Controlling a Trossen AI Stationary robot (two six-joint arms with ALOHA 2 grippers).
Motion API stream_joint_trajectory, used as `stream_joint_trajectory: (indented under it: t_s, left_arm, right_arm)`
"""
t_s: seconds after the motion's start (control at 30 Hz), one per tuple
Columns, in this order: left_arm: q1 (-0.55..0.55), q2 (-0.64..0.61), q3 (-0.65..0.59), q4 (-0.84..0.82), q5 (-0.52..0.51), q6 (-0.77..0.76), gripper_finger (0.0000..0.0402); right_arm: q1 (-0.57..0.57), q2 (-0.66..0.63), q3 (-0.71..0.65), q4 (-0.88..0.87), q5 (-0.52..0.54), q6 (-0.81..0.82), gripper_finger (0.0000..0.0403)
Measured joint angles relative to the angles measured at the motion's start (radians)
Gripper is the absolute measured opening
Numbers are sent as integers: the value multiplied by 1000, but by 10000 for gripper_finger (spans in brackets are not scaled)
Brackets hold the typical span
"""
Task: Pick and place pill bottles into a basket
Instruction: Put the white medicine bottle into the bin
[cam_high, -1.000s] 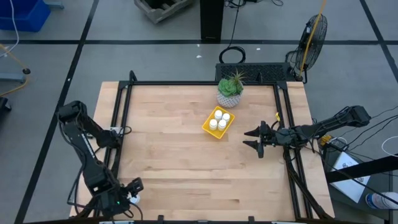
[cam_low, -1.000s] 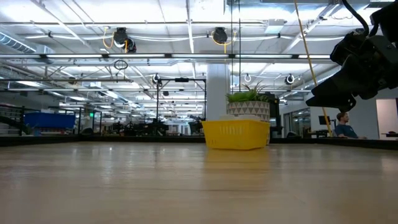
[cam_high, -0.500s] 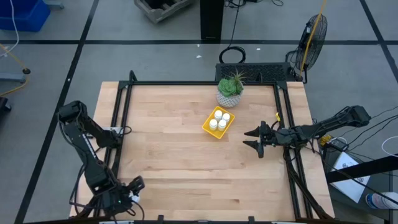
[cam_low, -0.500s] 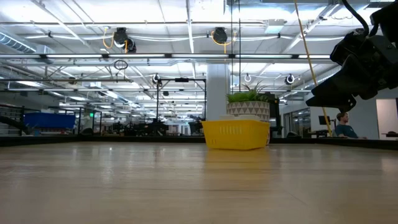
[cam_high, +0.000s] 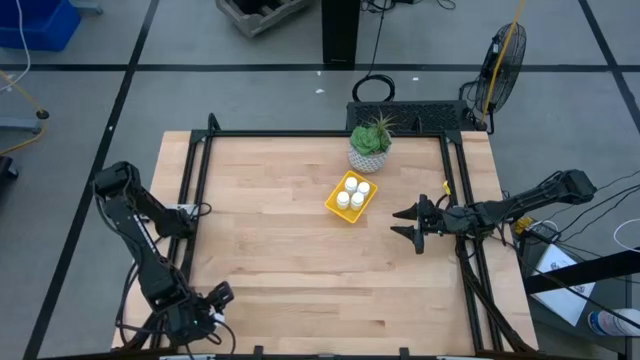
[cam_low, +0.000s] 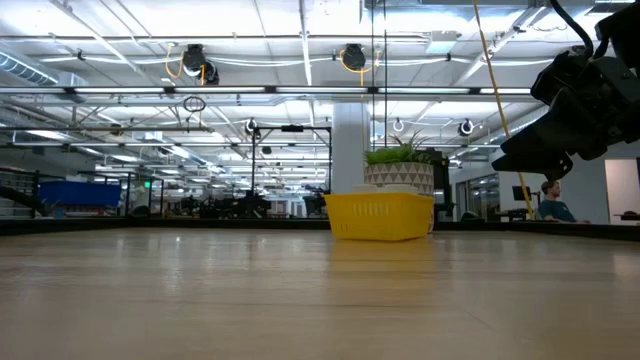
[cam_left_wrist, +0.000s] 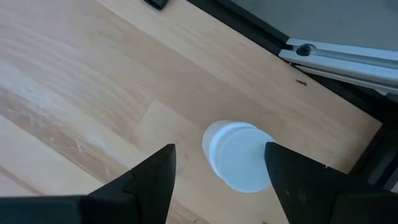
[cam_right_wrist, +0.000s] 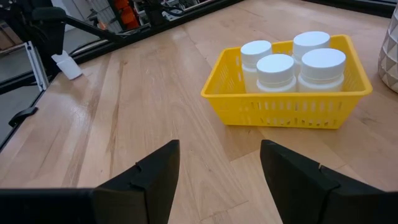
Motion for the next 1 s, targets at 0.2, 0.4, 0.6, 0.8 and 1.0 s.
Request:
stream_joint_trajectory:
  t_s: [0.2,0.4,0.6,0.8,1.0]
  left_arm:
    - [6,-3,0,-2,-31,7,253]
    - [15,-16,2,-16,-25,7,253]
    - [13,-17,31,-41,-10,0,253]
    - [-16,-17,32,-43,12,-40,253]
    - [-30,-17,32,-42,1,-41,253]
  right_arm:
    - [0,0,0,0,0,0,215]
    - [0,0,0,0,0,0,215]
    - [0,0,0,0,0,0,215]
    - [0,0,0,0,0,0,215]
    - [0,0,0,0,0,0,215]
